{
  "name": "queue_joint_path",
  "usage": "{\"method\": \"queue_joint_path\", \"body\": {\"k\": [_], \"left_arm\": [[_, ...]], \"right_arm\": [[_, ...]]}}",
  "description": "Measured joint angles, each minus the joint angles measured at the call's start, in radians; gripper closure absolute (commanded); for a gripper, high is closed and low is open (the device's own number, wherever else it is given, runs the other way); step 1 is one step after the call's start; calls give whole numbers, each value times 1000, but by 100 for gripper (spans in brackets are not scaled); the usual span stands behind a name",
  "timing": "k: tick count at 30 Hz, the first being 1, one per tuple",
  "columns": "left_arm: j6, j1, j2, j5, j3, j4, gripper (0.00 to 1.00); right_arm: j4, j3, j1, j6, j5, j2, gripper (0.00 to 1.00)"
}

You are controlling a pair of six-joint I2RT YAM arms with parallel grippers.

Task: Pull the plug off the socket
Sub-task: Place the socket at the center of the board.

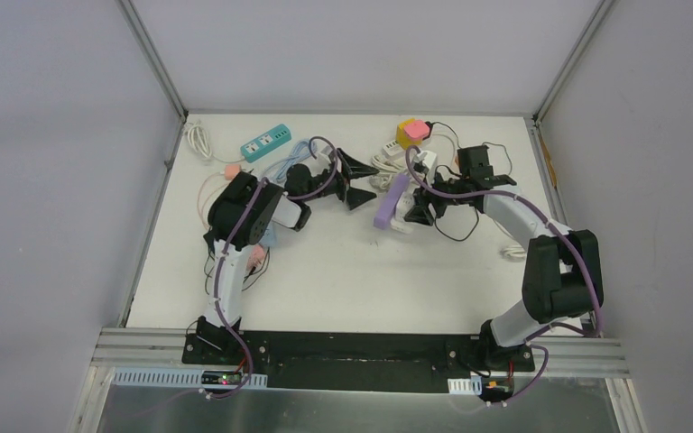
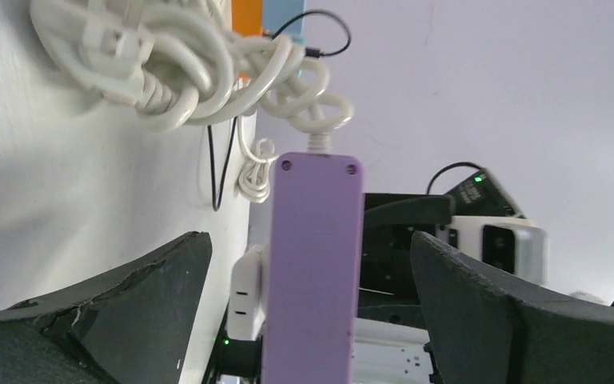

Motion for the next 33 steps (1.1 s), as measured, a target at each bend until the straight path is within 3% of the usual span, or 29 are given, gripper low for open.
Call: {"method": "queue_joint_path", "body": {"k": [9, 19, 25, 33], "left_arm": [[162, 105, -192, 2, -52, -183, 1], [574, 219, -561, -32, -213, -580, 1], [851, 294, -804, -140, -239, -906, 1], [1155, 307, -1138, -305, -235, -1261, 1]], "right_arm": [[-100, 31, -11, -37, 50, 5, 99], [-625, 317, 4, -191, 252, 55, 98], [-852, 421, 86, -235, 427, 136, 98], [-936, 475, 253, -189, 667, 272, 97]]}}
